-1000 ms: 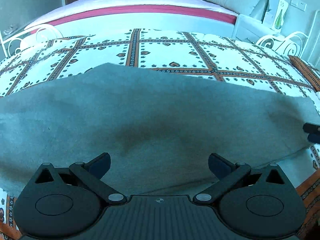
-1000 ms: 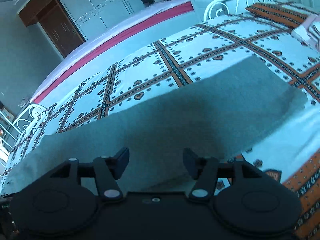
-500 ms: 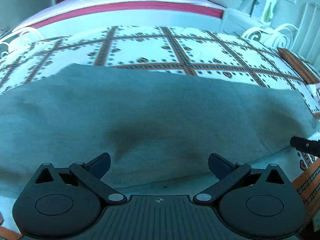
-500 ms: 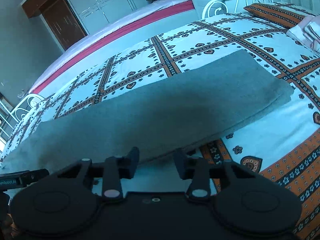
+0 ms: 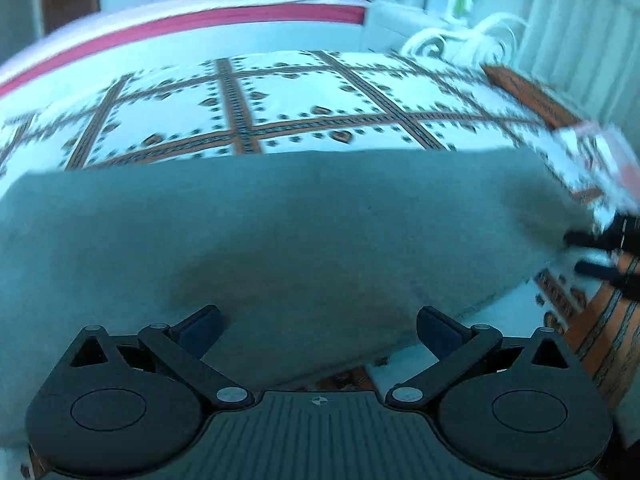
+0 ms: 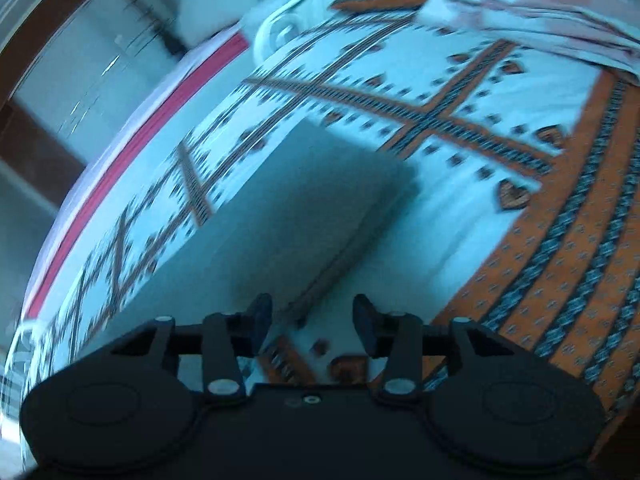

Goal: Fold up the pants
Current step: 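Grasp the leg end of the sweatpants with the right tool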

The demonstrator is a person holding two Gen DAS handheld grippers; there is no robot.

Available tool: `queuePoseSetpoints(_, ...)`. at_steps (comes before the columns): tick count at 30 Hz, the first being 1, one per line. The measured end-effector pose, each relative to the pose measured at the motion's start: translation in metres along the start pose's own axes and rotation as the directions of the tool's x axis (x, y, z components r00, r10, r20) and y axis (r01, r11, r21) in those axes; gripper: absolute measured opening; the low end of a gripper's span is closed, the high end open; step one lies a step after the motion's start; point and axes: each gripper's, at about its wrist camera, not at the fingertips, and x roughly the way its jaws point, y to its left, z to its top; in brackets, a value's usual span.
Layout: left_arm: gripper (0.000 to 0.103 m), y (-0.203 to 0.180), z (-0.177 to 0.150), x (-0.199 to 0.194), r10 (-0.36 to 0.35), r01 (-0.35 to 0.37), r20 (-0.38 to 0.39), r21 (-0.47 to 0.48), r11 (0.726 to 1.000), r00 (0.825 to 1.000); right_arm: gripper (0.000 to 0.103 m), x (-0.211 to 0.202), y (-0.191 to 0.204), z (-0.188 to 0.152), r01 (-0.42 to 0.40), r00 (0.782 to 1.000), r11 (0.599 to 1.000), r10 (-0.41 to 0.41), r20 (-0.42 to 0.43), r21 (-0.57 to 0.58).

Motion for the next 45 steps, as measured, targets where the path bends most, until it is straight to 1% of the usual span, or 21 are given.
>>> queuePoseSetpoints(2, 0.103, -0.006, 0.0, 0.01, 0.017, -0.017, -0.023, 0.009, 1.0, 1.0, 0.04, 0.003, -0.008, 0.007, -0.007, 1.0, 0.999, 0.007, -0.003, 0.036)
queuePoseSetpoints(4, 0.103, -0.011, -0.001, 0.013, 0.042, -0.042, -0.008, 0.043, 0.998, 0.999, 0.036, 0.005, -0.01, 0.011, -0.001, 1.0, 0.999, 0.0, 0.005, 0.034)
queuePoseSetpoints(7, 0.103, -0.012, -0.001, 0.014, 0.043, -0.043, 0.001, 0.036, 0.998, 0.999, 0.012, 0.01, -0.016, 0.019, 0.025, 0.999, 0.999, -0.026, 0.021, 0.041)
queuePoseSetpoints(8, 0.103, -0.011, 0.001, 0.016, 0.04, -0.04, 0.002, 0.03, 0.999, 0.999, 0.009, 0.013, -0.02, 0.022, 0.02, 1.0, 0.997, -0.021, 0.02, 0.07)
queuePoseSetpoints(10, 0.103, -0.01, 0.002, 0.018, 0.036, -0.036, 0.005, 0.022, 0.999, 0.999, 0.01, 0.019, -0.027, 0.025, 0.009, 1.0, 0.991, -0.01, 0.009, 0.13)
queuePoseSetpoints(11, 0.103, -0.01, 0.002, 0.019, 0.035, -0.036, 0.007, 0.023, 0.999, 0.999, 0.017, 0.021, -0.028, 0.026, -0.003, 1.0, 0.99, 0.002, 0.007, 0.143)
queuePoseSetpoints(12, 0.103, -0.01, 0.002, 0.02, 0.035, -0.035, 0.01, 0.024, 0.999, 0.999, 0.018, 0.022, -0.028, 0.027, -0.015, 1.0, 0.988, 0.013, 0.014, 0.154)
queuePoseSetpoints(15, 0.103, -0.01, 0.003, 0.022, 0.032, -0.032, 0.01, 0.027, 0.999, 0.999, 0.018, 0.027, -0.034, 0.031, -0.033, 0.999, 0.978, 0.026, 0.035, 0.206)
queuePoseSetpoints(19, 0.103, -0.011, 0.002, 0.022, 0.034, -0.035, 0.017, 0.031, 0.999, 0.999, 0.018, 0.034, -0.051, 0.036, -0.089, 0.995, 0.936, 0.069, 0.069, 0.34)
queuePoseSetpoints(22, 0.103, -0.011, 0.002, 0.024, 0.034, -0.034, 0.02, 0.031, 0.999, 0.999, 0.021, 0.04, -0.049, 0.04, -0.103, 0.994, 0.939, 0.087, 0.063, 0.329)
queuePoseSetpoints(24, 0.103, -0.011, 0.002, 0.024, 0.033, -0.034, 0.02, 0.031, 0.999, 0.999, 0.015, 0.041, -0.047, 0.045, -0.114, 0.993, 0.946, 0.103, 0.053, 0.302)
queuePoseSetpoints(27, 0.103, -0.011, 0.002, 0.024, 0.032, -0.033, 0.021, 0.034, 0.999, 0.999, 0.014, 0.033, -0.05, 0.046, -0.096, 0.995, 0.946, 0.082, 0.06, 0.309)
queuePoseSetpoints(31, 0.103, -0.011, 0.003, 0.024, 0.027, -0.028, 0.019, 0.033, 0.999, 0.999, 0.02, 0.022, -0.059, 0.037, -0.085, 0.996, 0.935, 0.07, 0.056, 0.343)
queuePoseSetpoints(33, 0.103, -0.011, 0.003, 0.025, 0.027, -0.028, 0.02, 0.035, 0.999, 0.999, 0.02, 0.011, -0.063, 0.033, -0.044, 0.997, 0.939, 0.019, 0.077, 0.341)
queuePoseSetpoints(35, 0.103, -0.011, 0.003, 0.025, 0.029, -0.029, 0.021, 0.033, 0.999, 0.999, 0.021, 0.007, -0.071, 0.026, -0.061, 0.996, 0.918, 0.033, 0.078, 0.391)
queuePoseSetpoints(37, 0.103, -0.011, 0.003, 0.025, 0.029, -0.03, 0.021, 0.032, 0.999, 0.999, 0.03, 0.015, -0.074, 0.028, -0.097, 0.995, 0.911, 0.075, 0.071, 0.402)
queuePoseSetpoints(39, 0.103, -0.012, 0.003, 0.025, 0.029, -0.029, 0.022, 0.032, 0.999, 0.999, 0.053, 0.024, -0.071, 0.035, -0.147, 0.989, 0.913, 0.125, 0.08, 0.381)
queuePoseSetpoints(41, 0.103, -0.012, 0.003, 0.025, 0.029, -0.03, 0.023, 0.033, 0.999, 0.999, 0.054, 0.031, -0.065, 0.04, -0.183, 0.983, 0.913, 0.159, 0.096, 0.363)
queuePoseSetpoints(43, 0.103, -0.012, 0.003, 0.025, 0.029, -0.03, 0.023, 0.033, 0.999, 0.999, 0.033, 0.04, -0.059, 0.045, -0.184, 0.982, 0.92, 0.163, 0.091, 0.345)
queuePoseSetpoints(44, 0.103, -0.012, 0.003, 0.025, 0.029, -0.03, 0.023, 0.034, 0.999, 0.999, 0.011, 0.045, -0.058, 0.047, -0.193, 0.981, 0.92, 0.176, 0.082, 0.341)
queuePoseSetpoints(45, 0.103, -0.011, 0.003, 0.025, 0.028, -0.029, 0.021, 0.036, 0.999, 0.999, 0.009, 0.05, -0.058, 0.048, -0.204, 0.979, 0.914, 0.191, 0.073, 0.35)
